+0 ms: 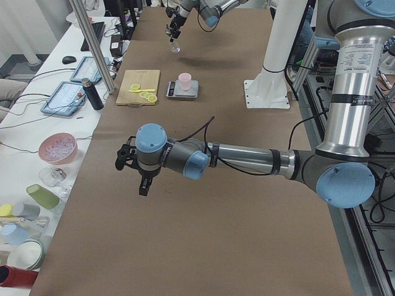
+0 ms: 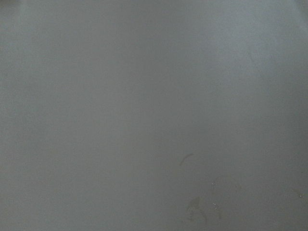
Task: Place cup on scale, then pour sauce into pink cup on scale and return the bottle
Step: 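Lower the glass sauce bottle onto the table with the right gripper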
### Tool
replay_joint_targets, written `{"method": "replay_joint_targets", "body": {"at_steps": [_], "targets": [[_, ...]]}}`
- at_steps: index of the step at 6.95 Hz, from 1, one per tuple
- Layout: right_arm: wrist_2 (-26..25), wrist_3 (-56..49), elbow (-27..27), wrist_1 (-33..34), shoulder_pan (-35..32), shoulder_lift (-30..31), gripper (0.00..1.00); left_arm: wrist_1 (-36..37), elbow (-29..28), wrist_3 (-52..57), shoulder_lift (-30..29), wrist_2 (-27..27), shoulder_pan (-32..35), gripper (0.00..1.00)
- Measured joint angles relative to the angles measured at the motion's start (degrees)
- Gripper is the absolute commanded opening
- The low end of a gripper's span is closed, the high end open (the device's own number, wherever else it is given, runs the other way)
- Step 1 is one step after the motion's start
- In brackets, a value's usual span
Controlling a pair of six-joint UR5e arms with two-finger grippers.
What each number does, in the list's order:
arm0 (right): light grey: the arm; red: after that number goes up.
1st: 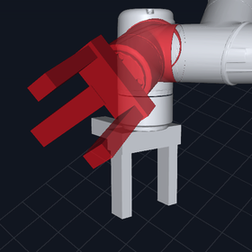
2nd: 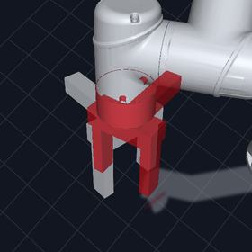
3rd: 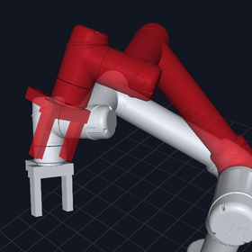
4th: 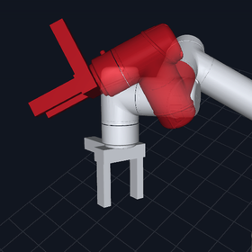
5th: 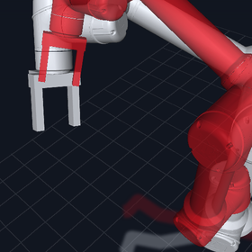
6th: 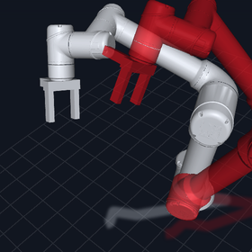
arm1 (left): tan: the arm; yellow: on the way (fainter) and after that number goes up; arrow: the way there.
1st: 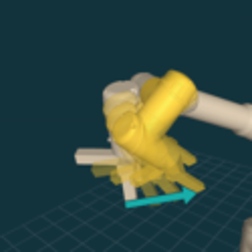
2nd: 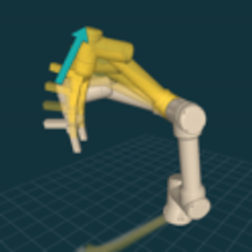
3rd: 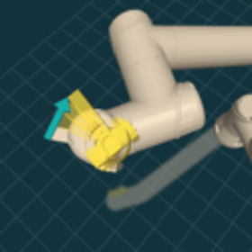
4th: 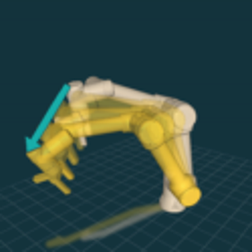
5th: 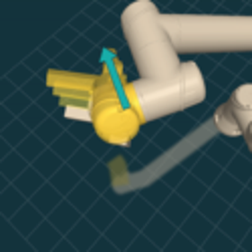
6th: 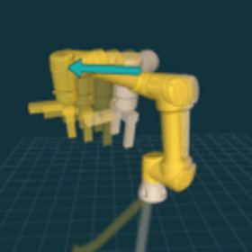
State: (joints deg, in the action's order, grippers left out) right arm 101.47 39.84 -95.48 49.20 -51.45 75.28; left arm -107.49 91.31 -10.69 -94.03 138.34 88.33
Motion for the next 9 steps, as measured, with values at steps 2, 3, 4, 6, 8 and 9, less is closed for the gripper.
{"method": "replay_joint_targets", "body": {"at_steps": [2, 3, 4, 6, 8, 9], "targets": [[-0.7, 0.2, 2.6, -3.7, 0.1, 0.1, 0.0, -0.1, 0.0, -0.1, 0.0, 0.0, 0.0, 0.97], [-1.5, 0.2, 3.8, -5.3, 0.3, 0.1, 0.0, -0.1, 0.0, -0.1, 0.0, 0.0, 0.0, 0.97], [-2.0, 0.2, 5.3, -7.4, 0.4, 0.0, 0.0, -0.1, 0.0, -0.1, 0.0, 0.0, 0.0, 0.97], [-2.3, -0.3, 7.3, -10.0, 0.5, -0.4, 0.0, -0.1, 0.0, -0.1, 0.0, 0.0, 0.0, 0.97], [-2.3, -0.6, 7.5, -10.4, 0.7, -0.6, 0.09, -0.1, 0.1, -0.1, 0.0, 0.0, 0.0, 0.97], [-2.3, -0.6, 7.5, -10.4, 0.7, -0.7, 0.19, -0.1, 0.2, -0.1, 0.1, 0.0, 0.0, 0.97]]}}
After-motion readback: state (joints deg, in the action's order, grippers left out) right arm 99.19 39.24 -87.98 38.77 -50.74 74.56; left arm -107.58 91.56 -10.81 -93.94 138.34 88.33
